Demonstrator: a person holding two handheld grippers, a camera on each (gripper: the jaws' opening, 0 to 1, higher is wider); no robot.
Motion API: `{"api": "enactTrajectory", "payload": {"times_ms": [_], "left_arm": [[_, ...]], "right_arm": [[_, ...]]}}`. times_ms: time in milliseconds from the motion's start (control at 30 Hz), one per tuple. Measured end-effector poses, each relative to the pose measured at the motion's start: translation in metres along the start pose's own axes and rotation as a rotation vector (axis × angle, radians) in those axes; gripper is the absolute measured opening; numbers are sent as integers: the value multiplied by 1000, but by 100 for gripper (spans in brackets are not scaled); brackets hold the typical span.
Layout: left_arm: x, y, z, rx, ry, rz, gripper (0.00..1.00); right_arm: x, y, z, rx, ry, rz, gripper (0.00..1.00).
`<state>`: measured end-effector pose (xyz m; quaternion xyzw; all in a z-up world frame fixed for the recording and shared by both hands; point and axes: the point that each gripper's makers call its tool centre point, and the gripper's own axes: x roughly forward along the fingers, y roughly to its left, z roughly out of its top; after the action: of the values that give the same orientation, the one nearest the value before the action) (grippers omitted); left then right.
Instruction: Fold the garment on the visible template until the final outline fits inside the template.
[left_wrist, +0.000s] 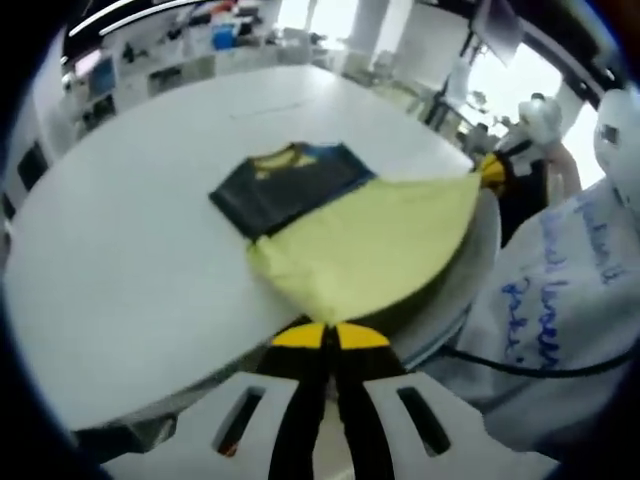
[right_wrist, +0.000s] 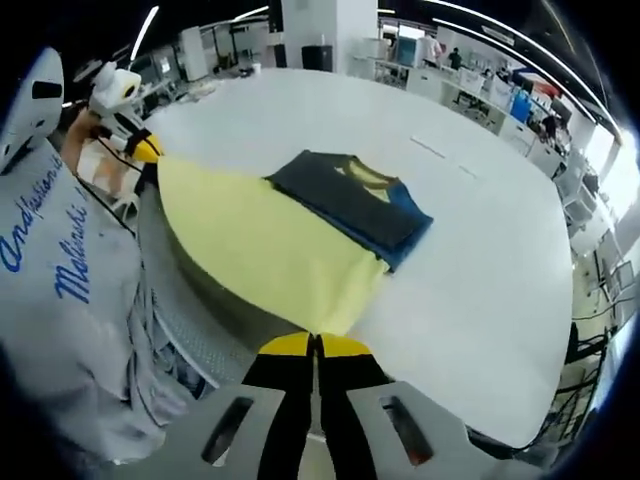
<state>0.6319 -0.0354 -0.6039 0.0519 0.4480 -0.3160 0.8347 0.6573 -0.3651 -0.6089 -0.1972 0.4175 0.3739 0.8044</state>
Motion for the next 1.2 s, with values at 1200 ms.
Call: {"api": "enactTrajectory", "payload": {"times_ms": [1200], "left_arm": [[-2,34,33,-120,-180,74,0]], "right_arm": [[3,-27,26,17,-95,-46,1]]}}
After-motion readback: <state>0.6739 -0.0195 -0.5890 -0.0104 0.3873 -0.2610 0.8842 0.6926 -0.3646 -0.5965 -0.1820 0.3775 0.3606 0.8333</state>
